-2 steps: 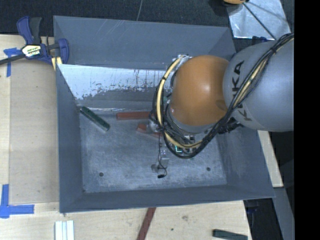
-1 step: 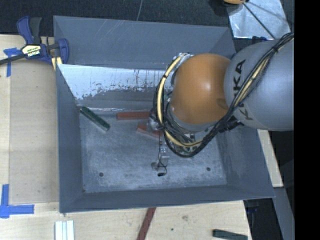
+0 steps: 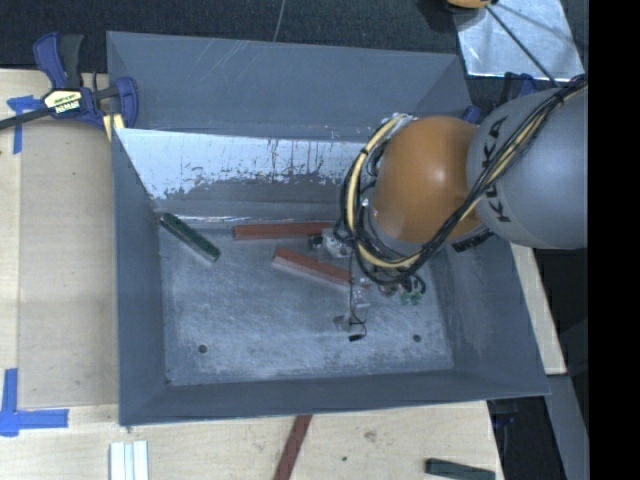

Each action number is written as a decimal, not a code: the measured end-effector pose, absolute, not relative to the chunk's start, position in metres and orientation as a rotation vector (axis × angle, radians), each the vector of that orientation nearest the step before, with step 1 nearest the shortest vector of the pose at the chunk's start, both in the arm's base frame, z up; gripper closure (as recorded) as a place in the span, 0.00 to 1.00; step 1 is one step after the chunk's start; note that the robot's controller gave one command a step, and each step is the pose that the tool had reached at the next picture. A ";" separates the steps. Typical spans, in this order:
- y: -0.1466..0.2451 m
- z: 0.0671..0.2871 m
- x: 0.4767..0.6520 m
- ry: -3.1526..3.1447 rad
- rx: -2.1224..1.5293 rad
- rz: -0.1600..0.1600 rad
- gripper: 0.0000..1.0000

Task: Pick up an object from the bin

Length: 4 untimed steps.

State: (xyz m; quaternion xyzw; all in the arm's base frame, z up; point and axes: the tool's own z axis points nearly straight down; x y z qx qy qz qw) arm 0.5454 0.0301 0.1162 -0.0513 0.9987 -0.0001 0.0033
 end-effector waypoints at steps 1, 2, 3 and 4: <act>0.027 0.114 0.608 3.132 -0.029 0.001 0.00; 0.020 0.101 0.628 3.135 -0.060 0.000 0.00; 0.022 0.069 0.611 3.138 0.146 0.000 0.00; 0.023 0.074 0.620 3.136 -0.028 0.003 1.00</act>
Offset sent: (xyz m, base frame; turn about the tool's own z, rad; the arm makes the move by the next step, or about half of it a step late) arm 0.0813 -0.0098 -0.0162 0.0640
